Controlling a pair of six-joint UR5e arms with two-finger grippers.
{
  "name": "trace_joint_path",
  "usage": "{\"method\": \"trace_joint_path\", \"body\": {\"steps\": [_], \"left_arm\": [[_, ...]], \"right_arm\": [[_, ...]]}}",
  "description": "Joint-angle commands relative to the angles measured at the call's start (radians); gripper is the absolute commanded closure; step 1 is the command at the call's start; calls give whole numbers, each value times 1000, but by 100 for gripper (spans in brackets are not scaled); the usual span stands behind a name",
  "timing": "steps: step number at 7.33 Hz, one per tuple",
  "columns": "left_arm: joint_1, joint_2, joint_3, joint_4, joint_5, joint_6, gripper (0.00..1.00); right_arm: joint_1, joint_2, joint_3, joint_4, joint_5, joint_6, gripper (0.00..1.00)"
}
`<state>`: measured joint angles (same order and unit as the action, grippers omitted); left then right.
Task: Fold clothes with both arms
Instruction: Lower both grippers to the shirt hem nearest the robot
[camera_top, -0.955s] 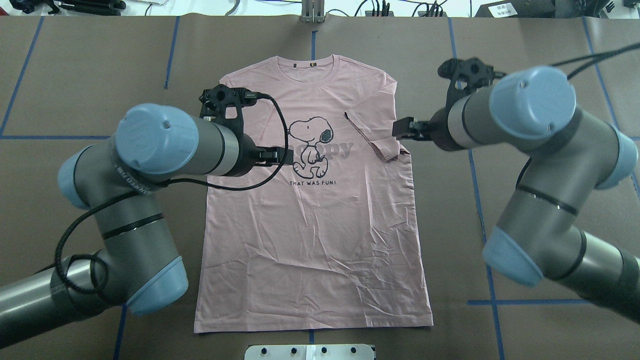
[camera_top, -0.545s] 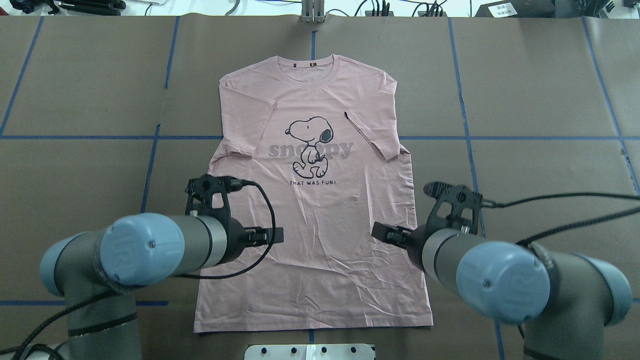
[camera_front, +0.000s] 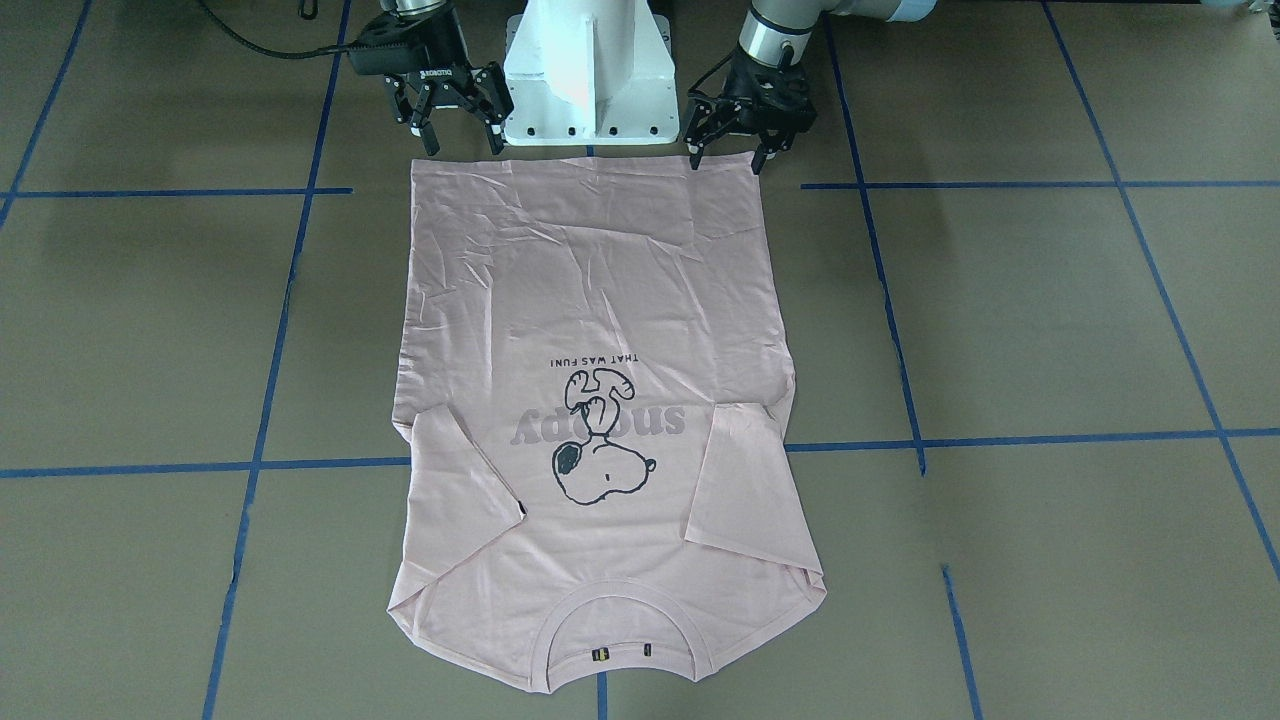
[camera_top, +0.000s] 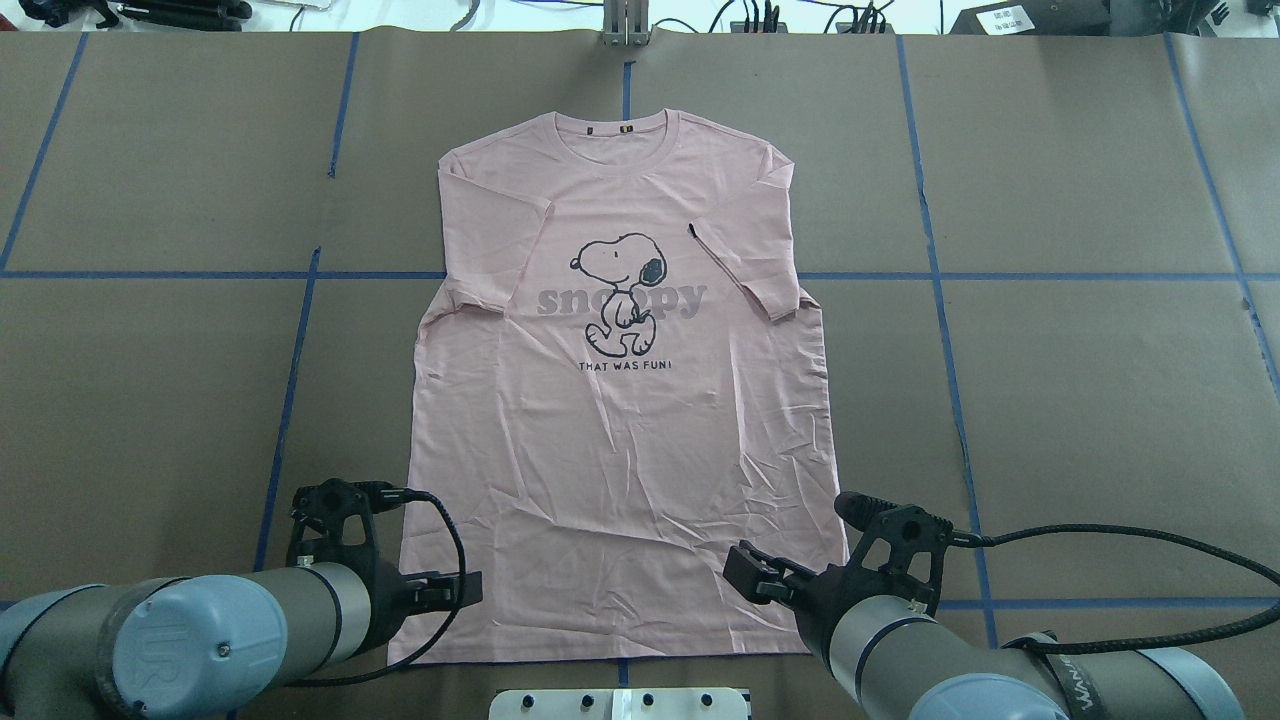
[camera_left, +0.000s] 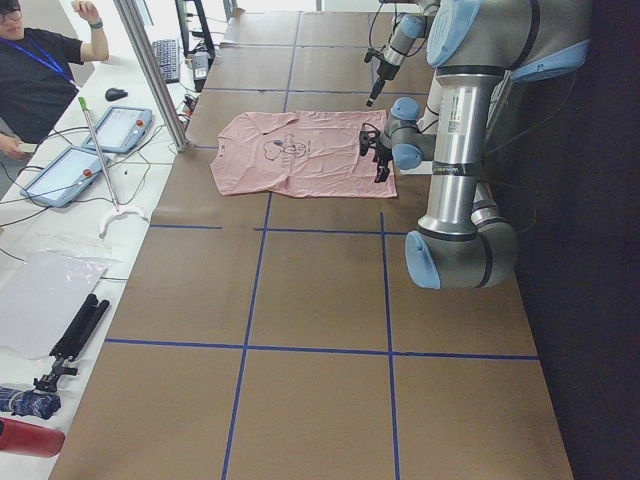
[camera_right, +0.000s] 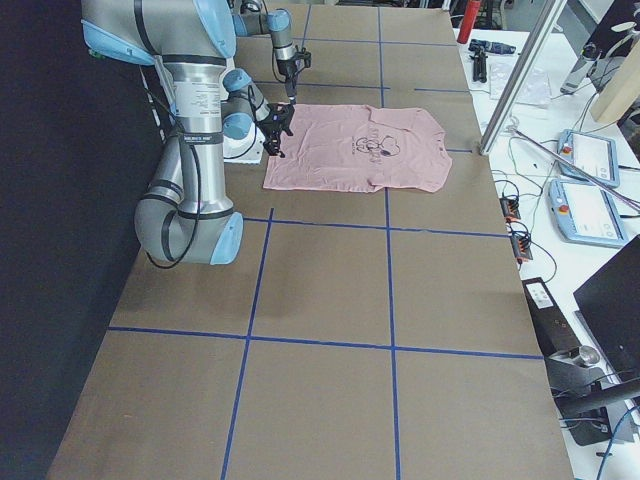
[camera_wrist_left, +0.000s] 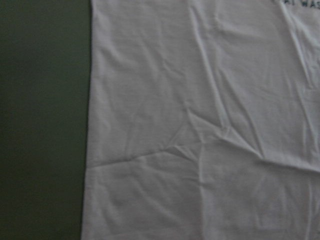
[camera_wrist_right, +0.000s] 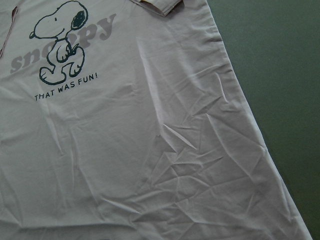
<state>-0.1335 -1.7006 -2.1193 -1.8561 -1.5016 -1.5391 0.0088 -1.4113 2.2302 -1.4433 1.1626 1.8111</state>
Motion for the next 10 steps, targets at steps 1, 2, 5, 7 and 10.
{"method": "trace_joint_path", "body": {"steps": [1, 2, 5, 7, 10], "left_arm": [[12, 38, 7, 1, 3, -12, 18], [17, 39, 16, 2, 3, -33, 24], [83, 38, 22, 0, 1, -93, 30], [107, 38, 35, 0, 6, -125, 37], [109, 27, 42, 0, 12, -136, 43]], "right_arm": [[-6, -5, 0, 11, -8, -1, 3], [-6, -3, 2, 11, -6, -1, 3], [-6, 0, 2, 11, -8, -3, 3], [-6, -2, 2, 11, -8, -3, 3], [-6, -3, 2, 11, -8, -3, 2]]}}
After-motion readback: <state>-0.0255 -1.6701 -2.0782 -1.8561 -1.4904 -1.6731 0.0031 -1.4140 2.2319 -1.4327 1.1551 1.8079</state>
